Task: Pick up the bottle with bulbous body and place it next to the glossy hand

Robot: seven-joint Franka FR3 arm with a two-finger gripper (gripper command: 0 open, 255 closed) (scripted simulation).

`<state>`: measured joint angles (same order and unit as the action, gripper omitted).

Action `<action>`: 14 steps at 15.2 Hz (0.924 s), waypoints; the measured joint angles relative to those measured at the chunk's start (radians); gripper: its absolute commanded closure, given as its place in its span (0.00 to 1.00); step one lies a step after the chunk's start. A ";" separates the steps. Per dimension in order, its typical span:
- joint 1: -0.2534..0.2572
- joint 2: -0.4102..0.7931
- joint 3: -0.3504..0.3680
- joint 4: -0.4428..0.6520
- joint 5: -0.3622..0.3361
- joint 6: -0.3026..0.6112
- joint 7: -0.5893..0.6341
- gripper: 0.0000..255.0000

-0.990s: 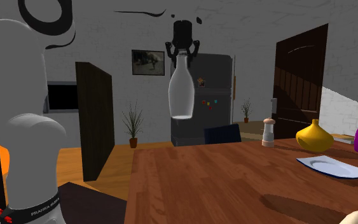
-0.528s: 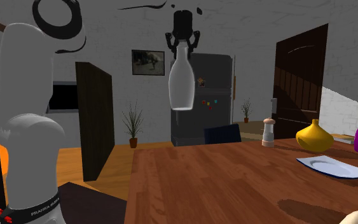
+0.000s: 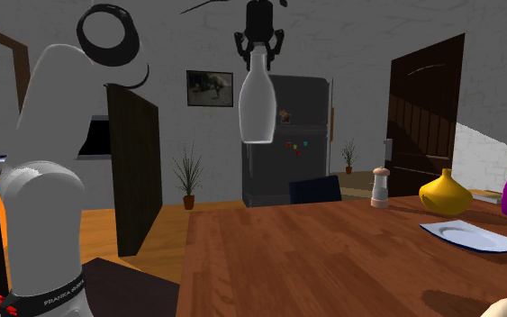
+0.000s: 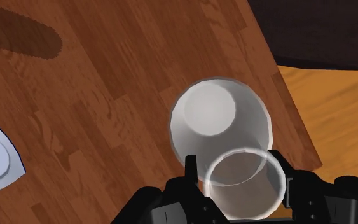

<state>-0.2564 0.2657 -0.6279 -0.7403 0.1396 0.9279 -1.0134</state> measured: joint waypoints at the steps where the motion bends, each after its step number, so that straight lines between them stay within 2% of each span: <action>1: 0.022 -0.041 -0.005 -0.071 -0.031 0.035 -0.009 1.00; 4: 0.000 -0.068 -0.026 -0.140 -0.052 0.082 -0.064 1.00; 8: 0.015 -0.185 -0.044 -0.357 -0.135 0.202 -0.120 1.00; 14: -0.047 -0.218 -0.099 -0.484 -0.158 0.308 -0.245 1.00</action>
<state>-0.3036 0.0481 -0.7266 -1.2245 -0.0185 1.2360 -1.2588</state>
